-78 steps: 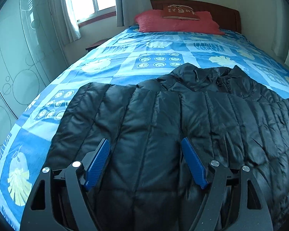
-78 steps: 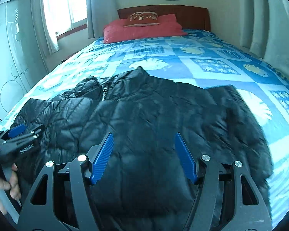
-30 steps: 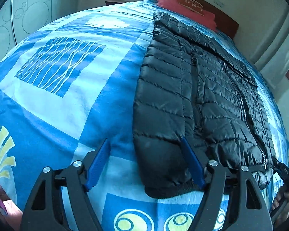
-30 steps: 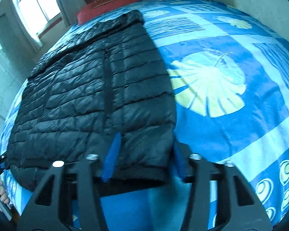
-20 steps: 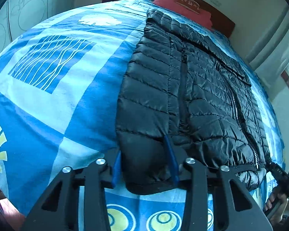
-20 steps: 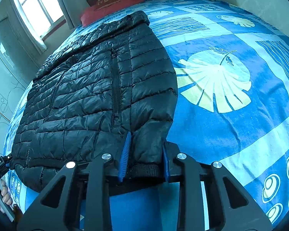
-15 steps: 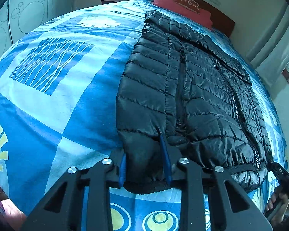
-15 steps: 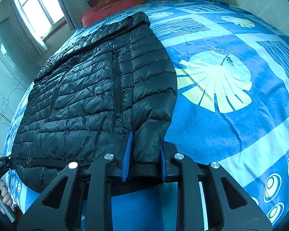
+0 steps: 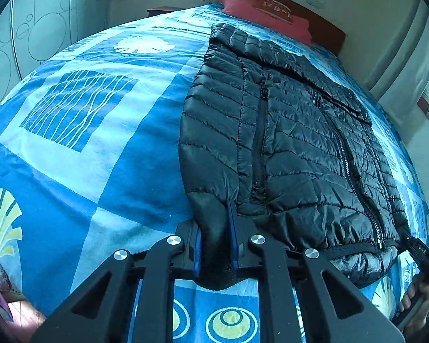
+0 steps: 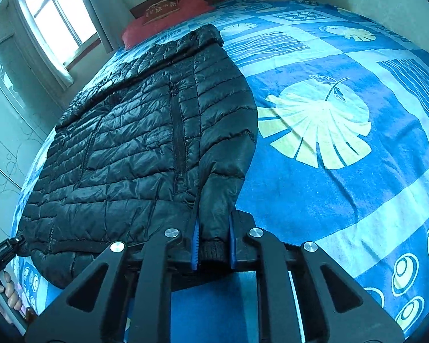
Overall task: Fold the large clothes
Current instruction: 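Lift the held hem with both tools toward the collar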
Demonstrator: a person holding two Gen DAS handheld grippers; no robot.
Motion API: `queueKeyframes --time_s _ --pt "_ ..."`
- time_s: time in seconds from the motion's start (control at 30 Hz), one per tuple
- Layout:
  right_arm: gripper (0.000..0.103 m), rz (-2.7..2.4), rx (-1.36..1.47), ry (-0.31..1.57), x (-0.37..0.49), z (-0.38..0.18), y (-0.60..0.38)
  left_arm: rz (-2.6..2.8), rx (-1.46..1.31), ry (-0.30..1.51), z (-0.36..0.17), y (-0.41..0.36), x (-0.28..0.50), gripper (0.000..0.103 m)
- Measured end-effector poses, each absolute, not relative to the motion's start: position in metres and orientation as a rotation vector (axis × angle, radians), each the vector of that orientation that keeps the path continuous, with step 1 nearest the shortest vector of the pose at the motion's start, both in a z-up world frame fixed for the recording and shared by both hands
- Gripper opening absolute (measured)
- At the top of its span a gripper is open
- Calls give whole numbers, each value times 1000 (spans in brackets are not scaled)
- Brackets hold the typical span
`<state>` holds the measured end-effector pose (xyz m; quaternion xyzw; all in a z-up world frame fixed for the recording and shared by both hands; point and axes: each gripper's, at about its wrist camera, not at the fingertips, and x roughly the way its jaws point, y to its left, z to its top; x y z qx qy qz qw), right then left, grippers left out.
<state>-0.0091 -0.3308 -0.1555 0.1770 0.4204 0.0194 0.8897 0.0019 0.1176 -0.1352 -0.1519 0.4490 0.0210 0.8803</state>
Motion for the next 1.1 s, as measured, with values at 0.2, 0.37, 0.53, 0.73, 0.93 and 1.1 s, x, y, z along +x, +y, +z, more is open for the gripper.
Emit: queueKeyframes --time_s 0.2,0.37,0.53,0.73,0.93,1.1 --pt "12 53 383 851 -16 -147 -334 45 -302 920 -124 114 -2 13" --pt "12 66 391 834 -23 -138 -337 48 -285 900 -111 111 -7 13" --pt "11 79 401 816 -32 -128 -340 41 -279 877 -98 109 -15 12" --pt "11 109 435 794 -50 -114 -343 20 -291 857 -83 109 -28 11" --pt "11 157 478 766 -73 -97 -348 -10 -322 842 -71 115 -46 11" --pt "10 182 512 754 -84 -85 -351 -52 -364 832 -63 118 -69 11"
